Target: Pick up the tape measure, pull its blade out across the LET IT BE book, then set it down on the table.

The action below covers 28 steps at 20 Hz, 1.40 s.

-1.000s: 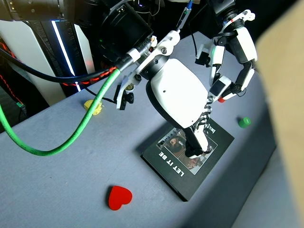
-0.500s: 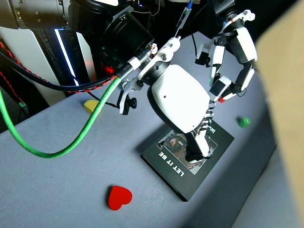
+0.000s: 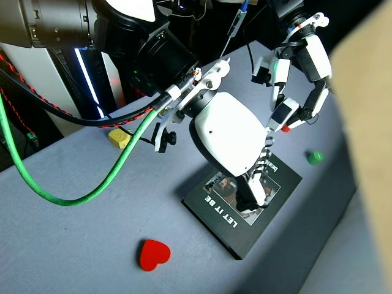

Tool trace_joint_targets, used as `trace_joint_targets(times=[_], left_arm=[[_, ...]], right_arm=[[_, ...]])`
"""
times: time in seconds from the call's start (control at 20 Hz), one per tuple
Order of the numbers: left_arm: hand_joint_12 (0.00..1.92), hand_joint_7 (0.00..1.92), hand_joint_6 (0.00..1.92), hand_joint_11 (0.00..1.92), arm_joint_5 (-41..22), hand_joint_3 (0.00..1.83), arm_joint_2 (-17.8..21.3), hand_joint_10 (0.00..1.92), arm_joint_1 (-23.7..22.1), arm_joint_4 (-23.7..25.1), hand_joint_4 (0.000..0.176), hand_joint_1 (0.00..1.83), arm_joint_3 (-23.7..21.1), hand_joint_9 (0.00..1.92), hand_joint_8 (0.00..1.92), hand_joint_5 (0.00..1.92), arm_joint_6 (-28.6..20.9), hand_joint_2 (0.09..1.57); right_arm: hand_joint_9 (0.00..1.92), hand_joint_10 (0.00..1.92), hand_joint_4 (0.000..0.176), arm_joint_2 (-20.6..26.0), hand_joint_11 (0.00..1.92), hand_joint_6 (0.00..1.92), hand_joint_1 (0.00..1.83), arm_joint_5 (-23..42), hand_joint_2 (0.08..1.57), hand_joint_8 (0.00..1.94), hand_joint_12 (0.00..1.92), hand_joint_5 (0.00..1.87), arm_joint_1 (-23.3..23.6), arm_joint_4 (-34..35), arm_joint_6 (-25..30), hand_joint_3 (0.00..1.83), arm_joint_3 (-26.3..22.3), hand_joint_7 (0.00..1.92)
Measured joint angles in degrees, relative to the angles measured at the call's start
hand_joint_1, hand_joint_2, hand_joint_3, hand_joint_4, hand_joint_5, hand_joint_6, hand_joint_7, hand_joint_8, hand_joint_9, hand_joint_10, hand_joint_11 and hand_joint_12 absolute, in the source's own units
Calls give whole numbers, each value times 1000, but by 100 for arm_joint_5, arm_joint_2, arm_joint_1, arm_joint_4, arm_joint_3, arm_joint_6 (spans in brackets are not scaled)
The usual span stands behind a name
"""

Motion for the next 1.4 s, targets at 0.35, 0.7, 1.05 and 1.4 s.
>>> trace_joint_targets(times=[0.35,0.7,1.05,1.4], left_arm=[[1214,970,883,881,0,0,0,1298,0,-4,0,1375,0,923,979,932,0,1118],[1237,962,917,862,-15,1,0,1322,0,-2,0,1373,0,906,1000,901,-2,1126],[1234,955,924,855,-24,0,-2,1312,0,-4,0,1373,7,920,997,900,0,1125],[1220,984,923,868,-35,0,-7,1303,0,-39,0,1375,24,920,964,896,0,1121]], right_arm=[[837,28,0,0,402,2,1038,2,1101,8,971,840,0,17,0,2,0,879],[834,23,0,0,413,1,1028,2,1111,9,976,839,-13,111,-28,3,0,888],[836,21,0,-4,410,1,1031,2,1114,6,977,840,-13,122,-42,3,0,886],[862,27,0,-4,432,5,1021,4,1129,12,991,855,-13,122,-44,4,0,904]])
